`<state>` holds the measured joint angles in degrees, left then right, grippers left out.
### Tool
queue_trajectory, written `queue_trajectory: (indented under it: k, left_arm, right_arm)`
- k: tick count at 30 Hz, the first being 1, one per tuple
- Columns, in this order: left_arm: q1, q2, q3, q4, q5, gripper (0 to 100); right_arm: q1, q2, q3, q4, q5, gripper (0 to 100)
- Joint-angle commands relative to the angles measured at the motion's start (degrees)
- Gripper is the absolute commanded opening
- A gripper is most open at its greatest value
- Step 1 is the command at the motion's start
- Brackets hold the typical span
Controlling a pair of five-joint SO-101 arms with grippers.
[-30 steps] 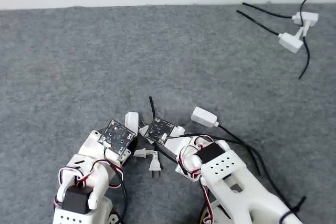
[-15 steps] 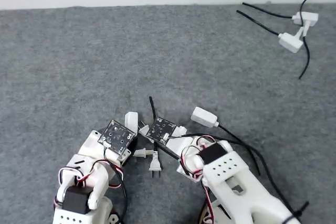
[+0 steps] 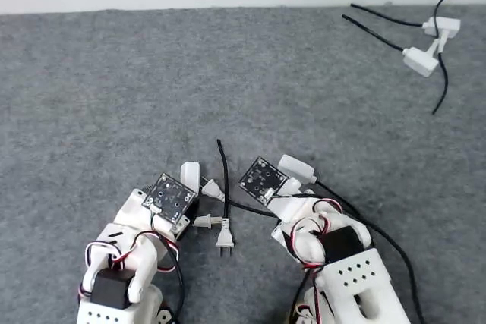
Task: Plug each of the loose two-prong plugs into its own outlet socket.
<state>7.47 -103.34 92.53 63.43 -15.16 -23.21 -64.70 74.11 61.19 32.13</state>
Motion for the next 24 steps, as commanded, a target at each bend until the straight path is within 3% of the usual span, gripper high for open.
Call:
queue_trajectory:
  k: [1, 18, 22, 24]
  left_arm:
    - [0.53, -0.35, -0.40, -1.58, -0.26, 24]
    - [0.53, -0.35, -0.40, -1.58, -0.26, 24]
    - [0.53, -0.35, -0.40, -1.58, -0.26, 24]
    - [0.53, -0.35, -0.40, -1.58, -0.26, 24]
  right_arm:
    - [0.66, -1.27, -0.44, 0.31, 0.79, 13.7]
    - [-4.35, -1.27, -0.09, 0.75, 0.70, 13.9]
    - [-12.44, -1.27, 2.11, 0.40, 0.44, 23.4]
    - [-13.05, -1.36, 1.93, 0.31, 0.44, 28.1]
